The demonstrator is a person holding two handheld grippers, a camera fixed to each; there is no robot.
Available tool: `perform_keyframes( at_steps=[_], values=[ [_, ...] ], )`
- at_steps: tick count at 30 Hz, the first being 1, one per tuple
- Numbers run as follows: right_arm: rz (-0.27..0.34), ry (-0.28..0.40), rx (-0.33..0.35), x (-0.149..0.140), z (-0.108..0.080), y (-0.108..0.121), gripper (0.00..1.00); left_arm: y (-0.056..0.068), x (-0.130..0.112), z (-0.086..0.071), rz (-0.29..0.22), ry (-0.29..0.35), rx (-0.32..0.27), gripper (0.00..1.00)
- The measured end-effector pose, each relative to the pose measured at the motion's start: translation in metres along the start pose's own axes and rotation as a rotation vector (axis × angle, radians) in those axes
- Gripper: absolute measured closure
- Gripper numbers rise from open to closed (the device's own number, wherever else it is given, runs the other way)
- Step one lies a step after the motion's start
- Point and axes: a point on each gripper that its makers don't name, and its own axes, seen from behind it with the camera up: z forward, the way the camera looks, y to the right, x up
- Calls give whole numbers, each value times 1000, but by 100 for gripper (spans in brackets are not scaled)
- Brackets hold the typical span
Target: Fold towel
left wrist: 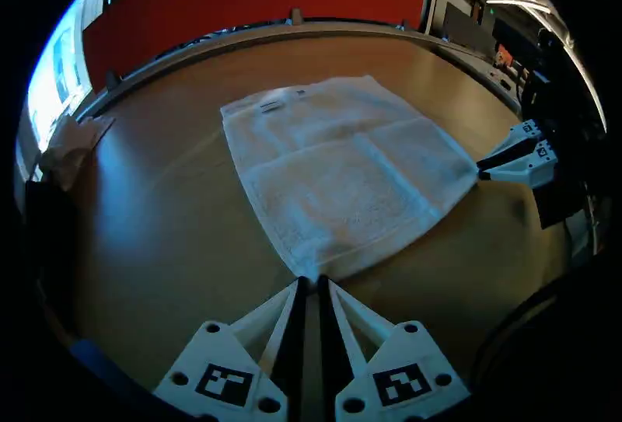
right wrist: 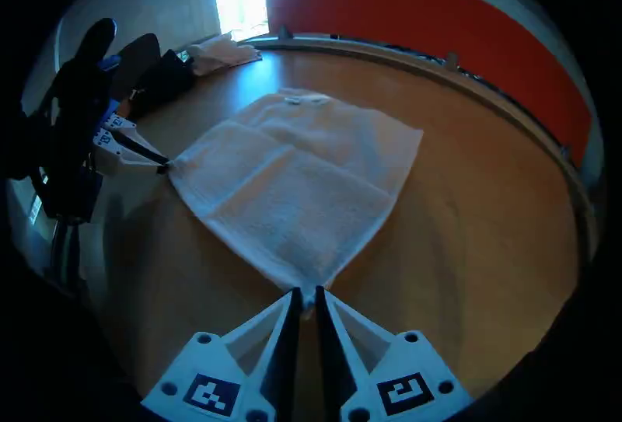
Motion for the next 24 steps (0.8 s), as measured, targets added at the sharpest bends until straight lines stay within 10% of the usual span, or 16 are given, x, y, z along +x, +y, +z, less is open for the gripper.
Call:
perform_keyframes(
  at_steps=[24],
  values=[
    [-24,-27,-18,-2,-1,4,94,4,-6,4,5,-12,-4,89]
  ],
)
